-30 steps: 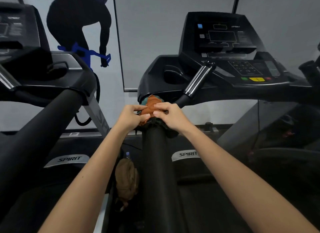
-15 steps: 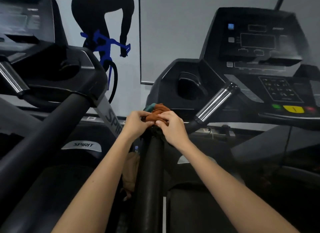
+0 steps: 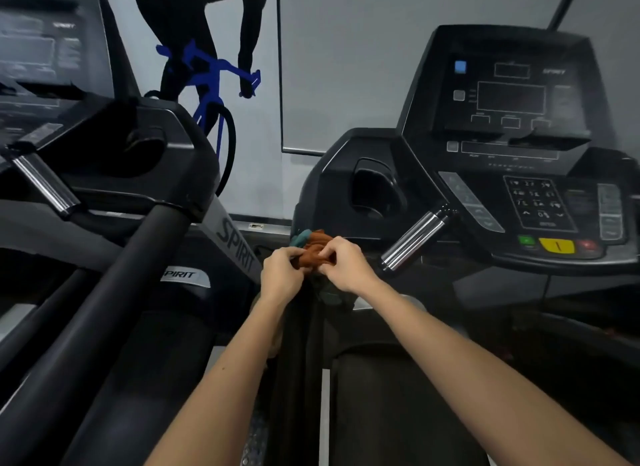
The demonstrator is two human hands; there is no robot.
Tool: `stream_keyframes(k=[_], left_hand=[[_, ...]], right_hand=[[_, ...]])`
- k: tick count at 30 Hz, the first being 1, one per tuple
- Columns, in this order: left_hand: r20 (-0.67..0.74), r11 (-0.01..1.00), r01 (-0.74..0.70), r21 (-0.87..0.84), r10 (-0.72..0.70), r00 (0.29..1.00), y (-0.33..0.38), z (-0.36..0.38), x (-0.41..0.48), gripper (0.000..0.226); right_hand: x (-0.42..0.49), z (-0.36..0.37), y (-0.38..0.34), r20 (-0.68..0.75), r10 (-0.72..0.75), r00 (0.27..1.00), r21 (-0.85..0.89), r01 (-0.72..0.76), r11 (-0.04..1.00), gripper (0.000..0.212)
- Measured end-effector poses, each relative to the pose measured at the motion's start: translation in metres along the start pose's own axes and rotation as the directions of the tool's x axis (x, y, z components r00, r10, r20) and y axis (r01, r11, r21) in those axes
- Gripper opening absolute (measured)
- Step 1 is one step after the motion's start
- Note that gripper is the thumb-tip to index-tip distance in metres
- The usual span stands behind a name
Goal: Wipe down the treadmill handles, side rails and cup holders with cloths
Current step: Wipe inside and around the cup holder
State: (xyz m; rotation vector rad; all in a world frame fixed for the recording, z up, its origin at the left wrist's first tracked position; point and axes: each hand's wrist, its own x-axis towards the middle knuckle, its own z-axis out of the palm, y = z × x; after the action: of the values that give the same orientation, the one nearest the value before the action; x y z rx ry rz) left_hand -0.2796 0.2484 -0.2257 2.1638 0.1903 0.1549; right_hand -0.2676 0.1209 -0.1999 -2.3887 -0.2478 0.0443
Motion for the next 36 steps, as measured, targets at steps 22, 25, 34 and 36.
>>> stream_keyframes(k=[22,25,34,36], left_hand=[[0.081,0.962,-0.193,0.191,0.181,0.98,0.083,0.062,0.1,0.039],[0.048,0.982,-0.175,0.067,0.172,0.984,0.068,0.064,0.107,0.035],[-0.057,0.976,-0.198,0.096,0.204,0.977,0.052,0.067,0.154,0.035],[-0.082,0.971,-0.217,0.102,0.226,0.971,0.052,0.068,0.165,0.035]], right_hand=[[0.123,-0.158,0.05,0.626,-0.008,0.779,-0.422,0.348,0.837,0.036],[0.129,-0.147,0.067,0.654,-0.063,0.754,-0.339,0.366,0.867,0.045],[0.153,-0.097,0.081,0.647,0.008,0.762,-0.202,0.161,0.966,0.062],[0.165,-0.085,0.079,0.568,0.054,0.821,-0.14,0.033,0.99,0.075]])
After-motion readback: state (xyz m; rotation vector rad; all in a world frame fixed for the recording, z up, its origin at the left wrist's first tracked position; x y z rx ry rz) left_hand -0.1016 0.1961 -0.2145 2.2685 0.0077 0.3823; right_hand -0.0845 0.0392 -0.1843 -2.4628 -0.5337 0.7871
